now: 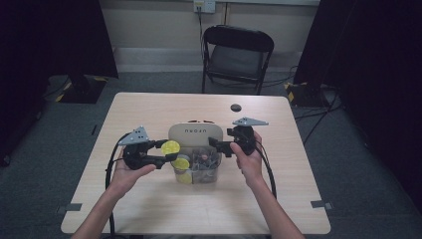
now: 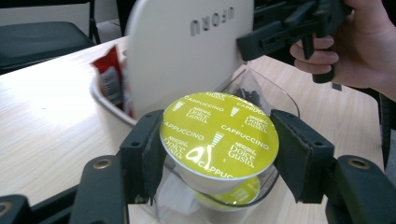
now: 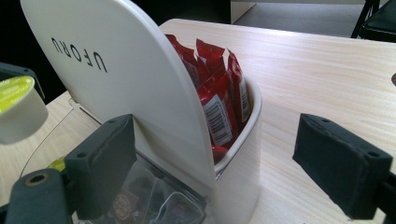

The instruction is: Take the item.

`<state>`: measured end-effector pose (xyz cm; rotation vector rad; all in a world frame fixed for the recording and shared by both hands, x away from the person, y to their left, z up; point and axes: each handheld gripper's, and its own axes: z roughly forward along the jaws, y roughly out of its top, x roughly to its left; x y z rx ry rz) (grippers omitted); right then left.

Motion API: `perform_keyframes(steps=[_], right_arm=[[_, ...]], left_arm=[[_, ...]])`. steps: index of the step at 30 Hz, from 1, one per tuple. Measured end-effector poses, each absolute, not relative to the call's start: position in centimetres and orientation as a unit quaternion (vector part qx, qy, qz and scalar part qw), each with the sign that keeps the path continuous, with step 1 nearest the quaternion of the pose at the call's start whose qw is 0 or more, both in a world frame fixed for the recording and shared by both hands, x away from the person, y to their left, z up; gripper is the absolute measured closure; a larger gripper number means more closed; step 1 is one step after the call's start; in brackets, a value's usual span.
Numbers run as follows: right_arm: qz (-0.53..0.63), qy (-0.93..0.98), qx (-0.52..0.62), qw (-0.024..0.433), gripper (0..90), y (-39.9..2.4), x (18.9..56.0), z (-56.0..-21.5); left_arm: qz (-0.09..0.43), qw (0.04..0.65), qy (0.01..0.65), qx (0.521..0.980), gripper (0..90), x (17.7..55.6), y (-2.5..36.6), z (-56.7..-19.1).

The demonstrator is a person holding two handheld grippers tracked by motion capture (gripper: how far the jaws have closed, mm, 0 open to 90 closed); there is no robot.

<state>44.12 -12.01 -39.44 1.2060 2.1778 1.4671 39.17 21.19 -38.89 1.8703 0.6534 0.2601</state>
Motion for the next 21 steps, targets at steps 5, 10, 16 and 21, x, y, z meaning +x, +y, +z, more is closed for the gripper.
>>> perform_keyframes(steps=[5,10,16,21], right_arm=[[0.503,0.748,0.414,0.126,12.5,-12.0,44.1,-39.4],[0.503,0.748,0.414,0.127,12.6,-12.0,44.1,-39.4],[0.503,0.748,0.414,0.127,12.6,-12.0,44.1,-39.4],[0.503,0.748,0.414,0.127,12.6,-12.0,44.1,-39.4]], left_arm=[[0.11,0.547,0.284,0.779,38.2,39.4,22.1,-38.8],[0.114,0.556,0.283,0.773,38.3,39.4,23.3,-38.0],[0.129,0.559,0.292,0.765,38.2,39.6,24.7,-37.5],[0.133,0.561,0.306,0.757,38.3,40.0,26.1,-37.5]])
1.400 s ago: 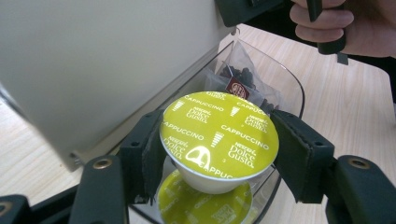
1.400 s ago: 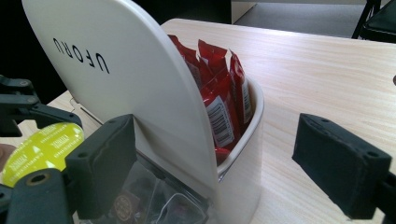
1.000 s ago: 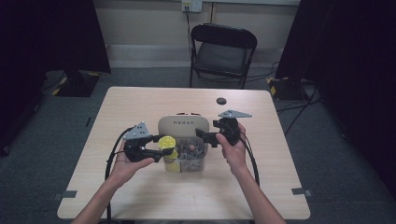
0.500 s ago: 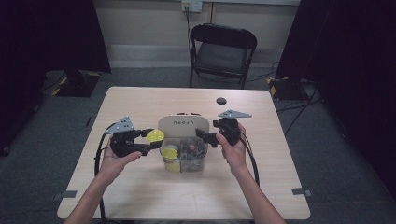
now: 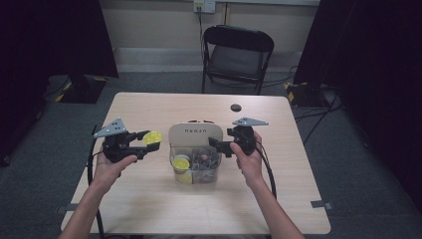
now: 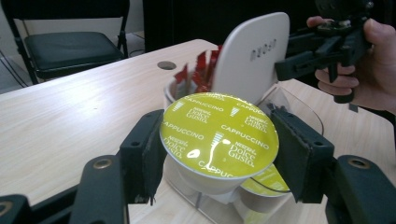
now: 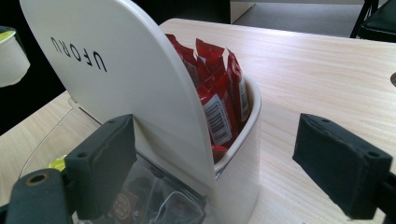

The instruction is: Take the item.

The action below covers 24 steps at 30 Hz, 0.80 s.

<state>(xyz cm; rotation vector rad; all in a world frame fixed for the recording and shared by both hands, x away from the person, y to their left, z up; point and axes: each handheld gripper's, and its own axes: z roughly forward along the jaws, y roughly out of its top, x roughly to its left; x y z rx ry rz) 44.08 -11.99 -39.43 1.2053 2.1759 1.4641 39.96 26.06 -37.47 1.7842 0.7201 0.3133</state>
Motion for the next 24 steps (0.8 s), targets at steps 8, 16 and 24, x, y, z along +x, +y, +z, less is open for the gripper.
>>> perform_keyframes(steps=[8,16,24], right_arm=[[0.503,0.748,0.415,0.128,12.9,-11.9,44.0,-39.4],[0.503,0.748,0.415,0.127,12.9,-11.9,44.1,-39.4],[0.503,0.748,0.415,0.126,12.9,-11.9,44.1,-39.4]], left_arm=[[0.15,0.553,0.326,0.753,38.3,40.4,28.0,-37.4],[0.159,0.531,0.358,0.752,38.3,41.2,29.3,-38.6],[0.164,0.512,0.388,0.748,38.3,42.0,30.2,-39.5]])
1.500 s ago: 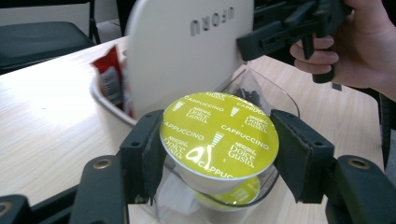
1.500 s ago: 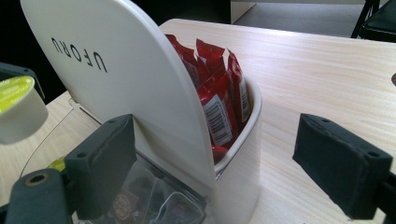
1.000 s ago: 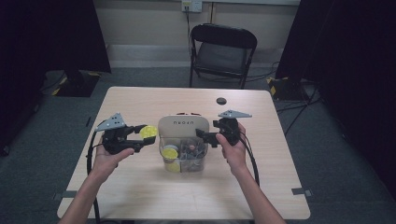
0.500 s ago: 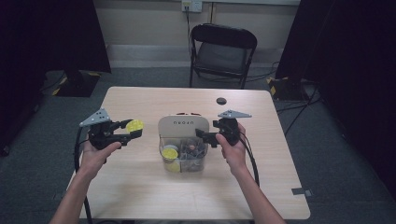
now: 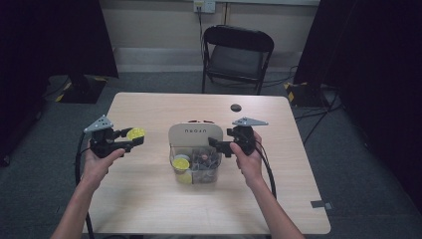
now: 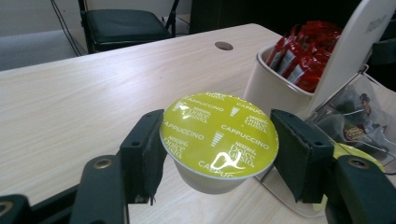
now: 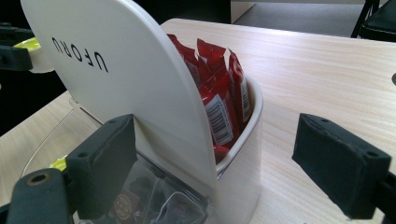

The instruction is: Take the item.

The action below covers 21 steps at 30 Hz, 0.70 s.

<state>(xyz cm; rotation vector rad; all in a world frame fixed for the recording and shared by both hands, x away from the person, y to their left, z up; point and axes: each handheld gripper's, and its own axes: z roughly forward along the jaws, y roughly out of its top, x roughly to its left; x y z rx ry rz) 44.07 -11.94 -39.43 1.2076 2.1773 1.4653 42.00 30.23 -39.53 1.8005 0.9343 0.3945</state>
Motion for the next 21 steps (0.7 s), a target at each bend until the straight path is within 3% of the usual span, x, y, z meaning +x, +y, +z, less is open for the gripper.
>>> perform_keyframes(steps=[21], right_arm=[[0.501,0.75,0.414,0.121,13.1,-11.8,44.1,-39.5]], left_arm=[[0.164,0.456,0.446,0.753,38.3,44.2,32.0,-44.8]])
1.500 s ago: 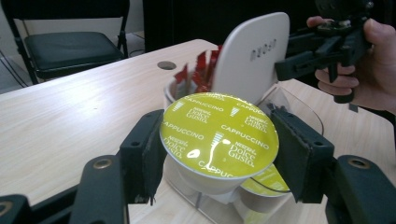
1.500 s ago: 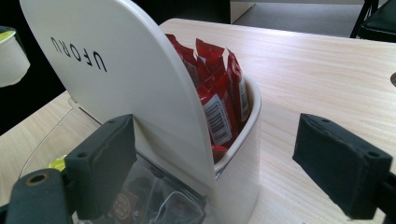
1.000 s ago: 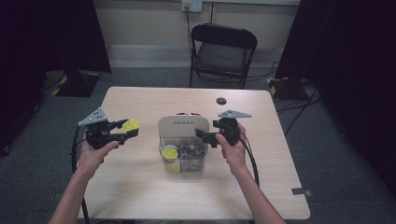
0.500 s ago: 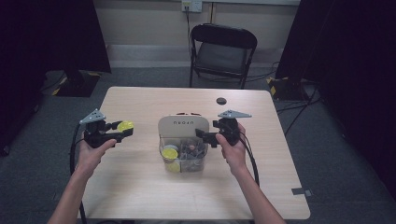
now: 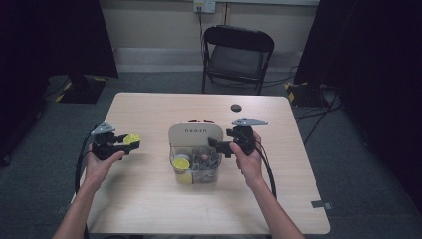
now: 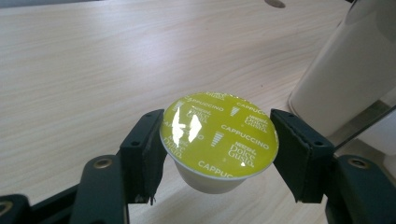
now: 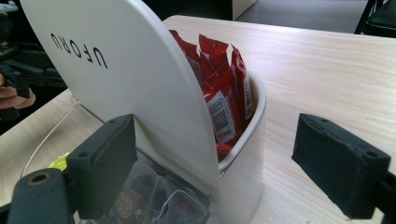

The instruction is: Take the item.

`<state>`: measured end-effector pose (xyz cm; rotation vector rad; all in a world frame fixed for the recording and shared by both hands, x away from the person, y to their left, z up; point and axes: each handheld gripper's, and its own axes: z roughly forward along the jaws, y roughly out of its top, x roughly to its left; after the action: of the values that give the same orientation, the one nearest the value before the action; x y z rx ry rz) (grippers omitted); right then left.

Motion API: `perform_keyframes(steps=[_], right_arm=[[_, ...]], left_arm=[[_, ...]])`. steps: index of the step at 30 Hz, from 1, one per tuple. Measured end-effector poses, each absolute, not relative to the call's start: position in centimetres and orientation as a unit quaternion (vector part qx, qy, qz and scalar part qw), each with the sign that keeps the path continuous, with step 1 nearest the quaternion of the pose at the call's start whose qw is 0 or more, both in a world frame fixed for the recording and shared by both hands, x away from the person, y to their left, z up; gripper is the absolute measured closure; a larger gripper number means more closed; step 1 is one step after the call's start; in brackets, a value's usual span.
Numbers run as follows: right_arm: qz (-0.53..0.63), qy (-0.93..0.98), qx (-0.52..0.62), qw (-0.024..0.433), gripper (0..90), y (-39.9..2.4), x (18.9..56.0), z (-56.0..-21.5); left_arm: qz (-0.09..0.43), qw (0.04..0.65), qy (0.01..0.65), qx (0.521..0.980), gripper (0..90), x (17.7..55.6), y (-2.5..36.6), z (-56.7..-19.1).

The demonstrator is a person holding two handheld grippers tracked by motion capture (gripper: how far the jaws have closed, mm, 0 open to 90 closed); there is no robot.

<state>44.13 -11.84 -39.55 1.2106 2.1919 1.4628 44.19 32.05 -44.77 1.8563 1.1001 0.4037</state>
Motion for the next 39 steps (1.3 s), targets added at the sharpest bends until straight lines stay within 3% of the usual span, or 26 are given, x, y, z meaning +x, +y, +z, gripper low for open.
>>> perform_keyframes(steps=[10,33,35,37,39], right_arm=[[0.5,0.75,0.415,0.121,13.3,-11.8,44.1,-39.5],[0.496,0.752,0.417,0.12,13.9,-11.8,44.0,-39.8],[0.495,0.752,0.417,0.122,14.0,-11.8,44.0,-39.8],[0.495,0.752,0.417,0.122,14.0,-11.8,44.0,-39.8],[0.495,0.752,0.417,0.122,14.0,-11.8,44.0,-39.8]], left_arm=[[0.158,0.421,0.448,0.773,38.3,45.0,31.3,-46.8],[0.154,0.408,0.457,0.775,37.7,45.8,31.0,-48.9],[0.152,0.414,0.457,0.772,33.8,45.8,31.1,-48.9],[0.148,0.418,0.456,0.772,23.4,45.8,31.1,-48.9],[0.152,0.416,0.462,0.768,22.1,45.8,31.2,-48.8]])
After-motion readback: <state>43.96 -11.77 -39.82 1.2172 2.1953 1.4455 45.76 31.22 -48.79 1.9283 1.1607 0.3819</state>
